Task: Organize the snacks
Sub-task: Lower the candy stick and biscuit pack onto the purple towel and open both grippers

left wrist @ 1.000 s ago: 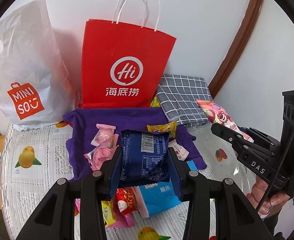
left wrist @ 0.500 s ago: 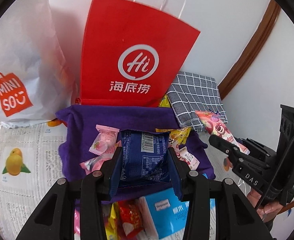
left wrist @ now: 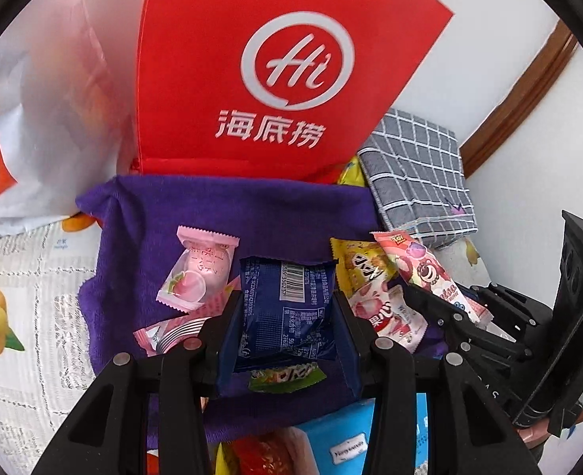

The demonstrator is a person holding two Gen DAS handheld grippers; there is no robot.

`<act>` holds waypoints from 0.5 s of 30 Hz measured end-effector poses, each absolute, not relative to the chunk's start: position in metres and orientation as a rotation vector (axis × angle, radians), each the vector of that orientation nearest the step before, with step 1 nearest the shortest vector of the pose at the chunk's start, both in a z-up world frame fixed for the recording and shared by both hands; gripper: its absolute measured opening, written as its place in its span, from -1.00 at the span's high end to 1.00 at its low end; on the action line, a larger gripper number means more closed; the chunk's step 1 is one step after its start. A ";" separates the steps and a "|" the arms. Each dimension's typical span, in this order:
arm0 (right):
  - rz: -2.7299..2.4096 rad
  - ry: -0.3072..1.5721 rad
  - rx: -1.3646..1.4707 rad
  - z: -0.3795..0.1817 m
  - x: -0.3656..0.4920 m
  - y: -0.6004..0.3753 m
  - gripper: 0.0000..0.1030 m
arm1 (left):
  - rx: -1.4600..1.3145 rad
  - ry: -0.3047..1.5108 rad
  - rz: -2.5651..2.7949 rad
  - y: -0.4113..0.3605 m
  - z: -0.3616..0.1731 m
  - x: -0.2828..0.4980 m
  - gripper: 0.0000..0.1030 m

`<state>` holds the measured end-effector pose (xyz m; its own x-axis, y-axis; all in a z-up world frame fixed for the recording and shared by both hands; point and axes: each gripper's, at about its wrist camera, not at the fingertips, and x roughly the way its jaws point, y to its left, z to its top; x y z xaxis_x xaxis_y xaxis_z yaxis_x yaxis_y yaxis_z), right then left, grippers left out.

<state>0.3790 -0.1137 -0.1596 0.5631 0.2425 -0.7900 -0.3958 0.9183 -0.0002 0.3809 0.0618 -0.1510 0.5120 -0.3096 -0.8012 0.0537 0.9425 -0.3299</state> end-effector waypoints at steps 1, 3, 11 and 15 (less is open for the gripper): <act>0.380 0.904 -0.192 -0.162 0.380 -0.113 0.54 | -0.280 1.016 -0.222 0.062 -0.152 0.382 0.20; 0.371 0.916 -0.206 -0.167 0.383 -0.114 0.53 | -0.284 1.026 -0.224 0.061 -0.154 0.383 0.20; 0.367 0.956 -0.209 -0.177 0.388 -0.115 0.51 | -0.273 1.055 -0.233 0.056 -0.159 0.389 0.18; 0.362 0.963 -0.197 -0.175 0.388 -0.119 0.43 | -0.274 1.055 -0.221 0.057 -0.158 0.390 0.18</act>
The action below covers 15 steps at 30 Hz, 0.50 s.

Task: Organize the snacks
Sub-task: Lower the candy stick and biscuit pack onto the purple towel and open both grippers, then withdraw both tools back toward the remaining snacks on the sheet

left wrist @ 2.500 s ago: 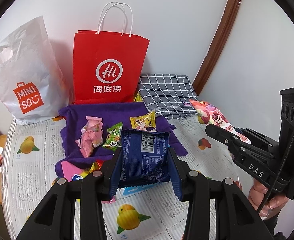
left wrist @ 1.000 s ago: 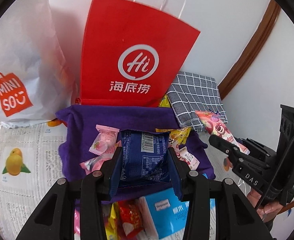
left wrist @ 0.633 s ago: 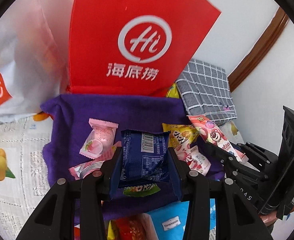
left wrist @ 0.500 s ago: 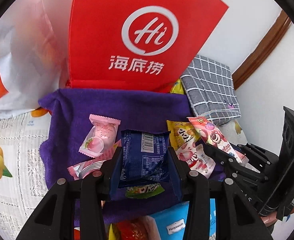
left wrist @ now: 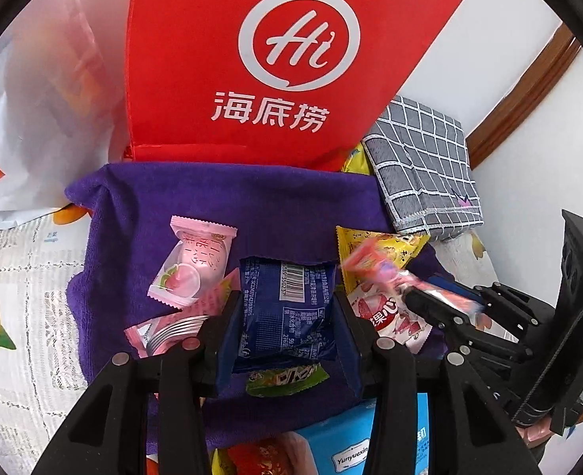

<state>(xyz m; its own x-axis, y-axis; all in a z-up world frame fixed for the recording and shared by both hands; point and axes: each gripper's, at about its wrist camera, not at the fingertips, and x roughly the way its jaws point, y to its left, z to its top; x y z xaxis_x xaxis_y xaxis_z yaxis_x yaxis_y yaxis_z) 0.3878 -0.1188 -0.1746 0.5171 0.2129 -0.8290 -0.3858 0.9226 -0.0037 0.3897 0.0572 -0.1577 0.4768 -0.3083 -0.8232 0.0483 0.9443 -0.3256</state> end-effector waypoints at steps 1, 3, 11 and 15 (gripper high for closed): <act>0.363 0.960 -0.186 -0.173 0.387 -0.121 0.33 | -0.280 1.058 -0.224 0.058 -0.157 0.390 0.17; 0.369 0.951 -0.166 -0.169 0.385 -0.124 0.18 | -0.299 1.065 -0.232 0.060 -0.155 0.390 -0.01; 0.374 0.901 -0.132 -0.146 0.364 -0.128 0.10 | -0.312 1.037 -0.232 0.067 -0.135 0.374 -0.28; 0.386 0.858 -0.129 -0.129 0.342 -0.125 0.10 | -0.315 1.017 -0.237 0.075 -0.120 0.359 -0.29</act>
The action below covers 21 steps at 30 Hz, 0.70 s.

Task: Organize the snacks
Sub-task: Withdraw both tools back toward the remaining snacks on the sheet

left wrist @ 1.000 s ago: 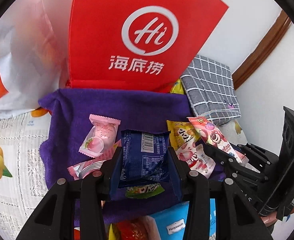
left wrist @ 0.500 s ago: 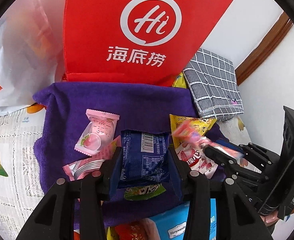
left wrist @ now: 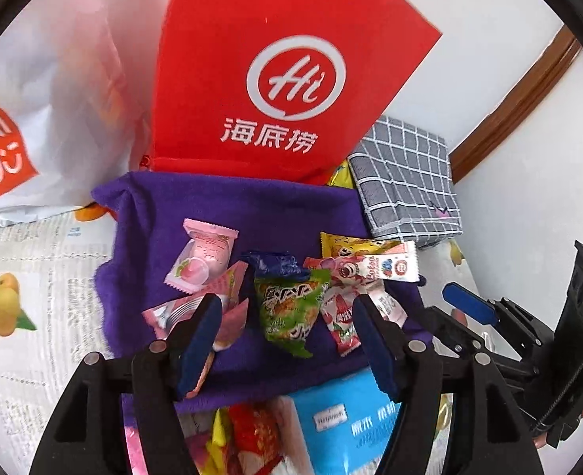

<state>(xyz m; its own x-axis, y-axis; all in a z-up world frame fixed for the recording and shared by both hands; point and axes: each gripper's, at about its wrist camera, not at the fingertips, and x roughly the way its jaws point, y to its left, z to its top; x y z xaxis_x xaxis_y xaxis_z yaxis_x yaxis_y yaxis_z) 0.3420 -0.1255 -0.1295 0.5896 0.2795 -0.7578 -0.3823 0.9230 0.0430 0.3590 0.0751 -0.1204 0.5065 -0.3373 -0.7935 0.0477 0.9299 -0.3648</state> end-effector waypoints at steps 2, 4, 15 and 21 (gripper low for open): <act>0.395 0.834 -0.131 -0.120 0.329 -0.122 0.10 | -0.311 1.000 -0.225 0.082 -0.112 0.348 -0.29; 0.404 0.811 -0.120 -0.112 0.316 -0.119 0.10 | -0.315 0.992 -0.214 0.089 -0.107 0.339 -0.29; 0.548 0.817 -0.137 -0.119 0.249 -0.064 0.19 | -0.339 0.990 -0.115 0.144 -0.106 0.276 -0.29; 0.581 0.829 -0.254 -0.149 0.219 -0.026 0.43 | -0.361 1.004 -0.087 0.168 -0.119 0.252 -0.29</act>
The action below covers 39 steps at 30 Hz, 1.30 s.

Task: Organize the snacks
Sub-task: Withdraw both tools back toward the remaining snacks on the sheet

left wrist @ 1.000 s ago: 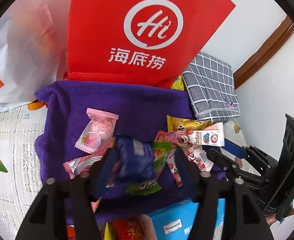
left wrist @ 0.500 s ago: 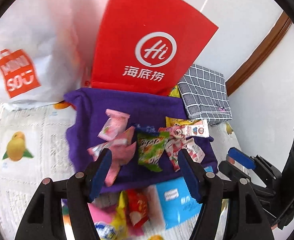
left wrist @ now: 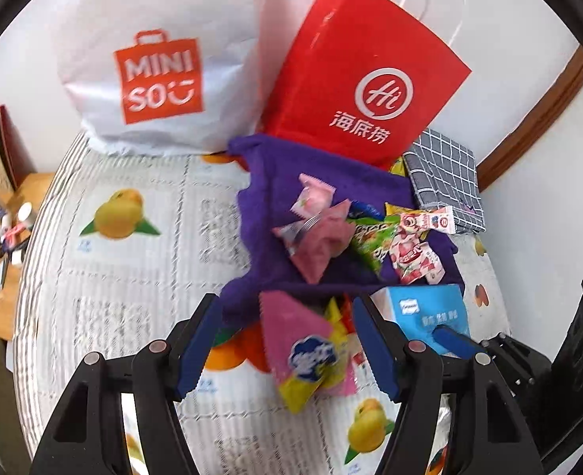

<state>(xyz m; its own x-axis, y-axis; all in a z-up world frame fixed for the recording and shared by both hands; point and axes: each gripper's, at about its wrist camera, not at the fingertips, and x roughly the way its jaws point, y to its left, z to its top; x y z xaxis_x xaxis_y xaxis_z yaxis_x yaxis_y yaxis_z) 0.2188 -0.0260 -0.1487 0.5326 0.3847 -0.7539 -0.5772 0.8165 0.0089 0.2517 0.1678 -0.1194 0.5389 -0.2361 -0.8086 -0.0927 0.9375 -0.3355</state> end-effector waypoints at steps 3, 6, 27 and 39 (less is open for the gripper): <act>0.601 0.827 -0.316 -0.159 0.208 -0.012 0.43 | -0.363 1.006 -0.088 0.173 -0.123 0.245 -0.29; 0.616 0.823 -0.373 -0.170 0.201 0.000 0.43 | -0.374 1.010 -0.099 0.177 -0.125 0.241 -0.29; 0.490 0.773 -0.552 -0.211 0.194 0.017 1.00 | -0.382 1.013 -0.087 0.191 -0.130 0.205 -0.29; 0.572 0.746 -0.310 -0.160 0.132 -0.037 1.00 | -0.384 1.012 -0.078 0.175 -0.126 0.178 -0.29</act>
